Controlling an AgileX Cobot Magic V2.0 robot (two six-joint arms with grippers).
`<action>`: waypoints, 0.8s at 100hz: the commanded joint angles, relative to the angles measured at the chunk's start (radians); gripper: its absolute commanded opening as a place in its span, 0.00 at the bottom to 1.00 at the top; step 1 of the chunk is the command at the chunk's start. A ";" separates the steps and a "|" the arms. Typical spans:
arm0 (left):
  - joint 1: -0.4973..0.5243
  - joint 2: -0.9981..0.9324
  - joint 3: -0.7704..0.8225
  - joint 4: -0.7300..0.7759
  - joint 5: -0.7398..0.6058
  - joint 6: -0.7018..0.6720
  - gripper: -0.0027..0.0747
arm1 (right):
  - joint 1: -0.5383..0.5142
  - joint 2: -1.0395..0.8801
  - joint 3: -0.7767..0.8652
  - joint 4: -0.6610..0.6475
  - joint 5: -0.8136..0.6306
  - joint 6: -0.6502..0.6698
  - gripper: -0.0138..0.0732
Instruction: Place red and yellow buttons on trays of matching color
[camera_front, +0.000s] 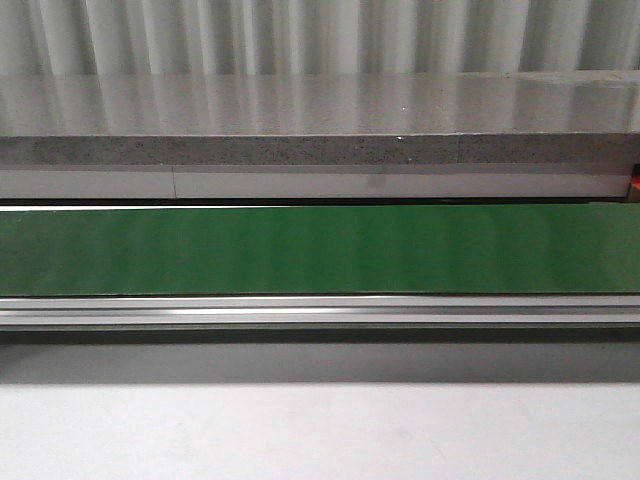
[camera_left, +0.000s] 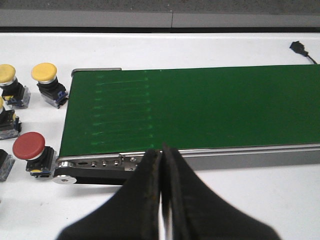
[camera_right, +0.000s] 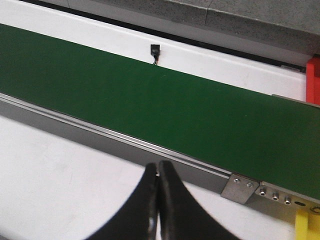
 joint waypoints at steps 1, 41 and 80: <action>-0.008 0.085 -0.068 0.018 -0.075 -0.024 0.06 | 0.000 0.008 -0.024 0.003 -0.062 -0.012 0.08; 0.017 0.403 -0.216 0.075 -0.025 -0.114 0.68 | 0.000 0.008 -0.024 0.003 -0.062 -0.012 0.08; 0.343 0.645 -0.377 -0.016 0.080 -0.014 0.67 | 0.000 0.008 -0.024 0.003 -0.062 -0.012 0.08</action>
